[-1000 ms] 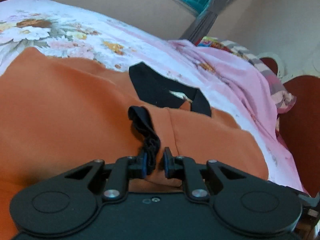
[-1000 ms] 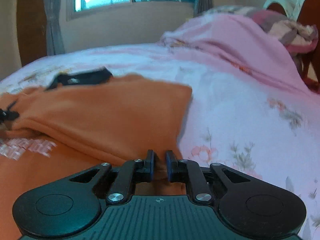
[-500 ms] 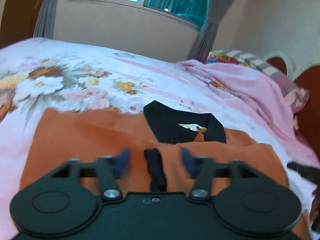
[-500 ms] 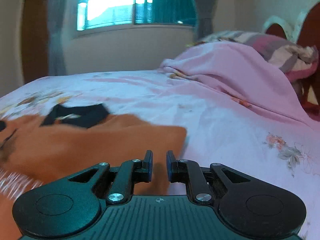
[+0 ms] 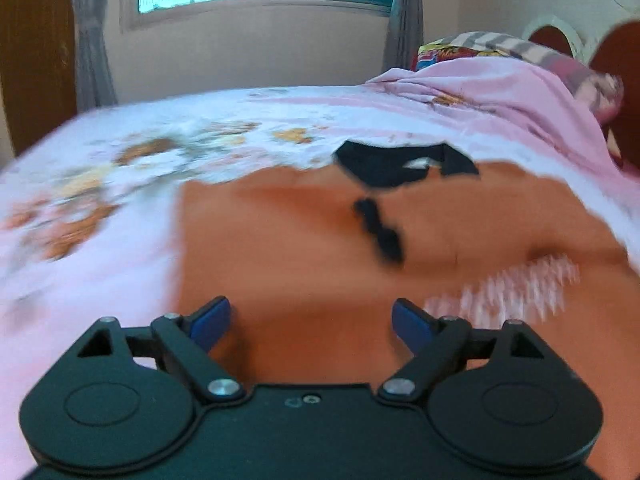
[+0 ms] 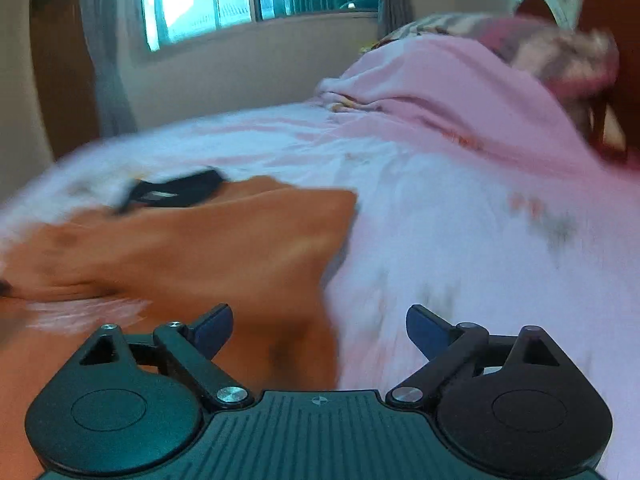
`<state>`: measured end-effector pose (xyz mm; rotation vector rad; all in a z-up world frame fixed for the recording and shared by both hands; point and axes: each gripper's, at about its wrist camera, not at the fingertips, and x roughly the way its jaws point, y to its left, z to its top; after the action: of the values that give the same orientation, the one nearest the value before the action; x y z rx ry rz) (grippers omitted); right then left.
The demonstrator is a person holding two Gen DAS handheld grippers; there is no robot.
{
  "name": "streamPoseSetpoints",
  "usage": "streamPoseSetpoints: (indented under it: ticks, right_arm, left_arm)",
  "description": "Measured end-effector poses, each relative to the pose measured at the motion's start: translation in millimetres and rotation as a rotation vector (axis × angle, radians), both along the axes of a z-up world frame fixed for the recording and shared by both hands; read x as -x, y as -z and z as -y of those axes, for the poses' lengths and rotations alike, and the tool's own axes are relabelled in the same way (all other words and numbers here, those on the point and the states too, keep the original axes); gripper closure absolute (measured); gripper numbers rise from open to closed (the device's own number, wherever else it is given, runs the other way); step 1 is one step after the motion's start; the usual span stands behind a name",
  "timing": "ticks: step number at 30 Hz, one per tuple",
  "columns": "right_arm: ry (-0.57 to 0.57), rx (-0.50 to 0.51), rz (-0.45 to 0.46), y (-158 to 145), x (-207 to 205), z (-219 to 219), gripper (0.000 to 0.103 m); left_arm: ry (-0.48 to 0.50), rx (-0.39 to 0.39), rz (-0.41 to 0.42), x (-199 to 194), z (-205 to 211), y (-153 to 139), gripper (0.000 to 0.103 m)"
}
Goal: Fold small clothes
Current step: 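Grasp the hem with both grippers and fold it toward the collar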
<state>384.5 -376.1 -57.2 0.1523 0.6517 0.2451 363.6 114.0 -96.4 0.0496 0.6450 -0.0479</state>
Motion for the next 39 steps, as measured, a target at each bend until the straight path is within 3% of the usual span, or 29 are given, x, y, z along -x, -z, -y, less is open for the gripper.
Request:
streamPoseSetpoints:
  ticks: [3, 5, 9, 12, 13, 14, 16, 17, 20, 27, 28, 31, 37, 39]
  right_arm:
    - [0.002, -0.098, -0.054, -1, 60, 15, 0.016]
    - [0.006, -0.125, -0.085, 5, 97, 18, 0.021]
    - [0.010, -0.165, -0.163, 12, 143, 12, 0.033]
    - [0.013, -0.224, -0.194, 15, 159, 15, 0.034]
    - [0.015, -0.272, -0.205, 14, 163, 18, 0.034]
    - [0.009, -0.330, -0.223, 16, 162, 23, 0.034]
    - [0.018, -0.399, -0.239, 19, 160, 34, 0.036]
    - [0.020, -0.430, -0.252, 22, 158, 38, 0.042]
    - [0.010, -0.442, -0.281, 21, 151, 44, 0.053]
    - [0.005, -0.607, -0.325, 40, 139, 63, 0.053]
    - [0.005, -0.634, -0.328, 43, 135, 64, 0.053]
    - [-0.024, -0.662, -0.356, 46, 125, 68, 0.053]
    - [-0.113, -0.631, -0.371, 42, 135, 69, 0.054]
    - [-0.077, -0.632, -0.360, 47, 132, 67, 0.070]
  left_arm:
    - [-0.045, -0.007, -0.084, 61, -33, 9, 0.014]
    - [-0.070, 0.046, -0.131, 98, -52, 18, 0.014]
    - [0.010, 0.233, -0.151, 150, -69, 18, 0.016]
    - [0.098, 0.487, -0.188, 161, -89, 18, 0.018]
    - [0.112, 0.568, -0.197, 162, -96, 20, 0.022]
    - [0.116, 0.641, -0.218, 158, -103, 25, 0.039]
    - [0.105, 0.731, -0.264, 149, -113, 34, 0.062]
    - [0.104, 0.760, -0.283, 147, -115, 38, 0.063]
    - [0.150, 0.794, -0.311, 150, -112, 41, 0.062]
    - [0.159, 0.897, -0.311, 146, -109, 61, 0.053]
    - [0.174, 0.889, -0.305, 144, -105, 63, 0.057]
    - [0.187, 0.858, -0.313, 140, -103, 66, 0.093]
    - [0.186, 0.880, -0.307, 146, -105, 71, 0.086]
    - [0.166, 0.885, -0.295, 143, -102, 72, 0.086]
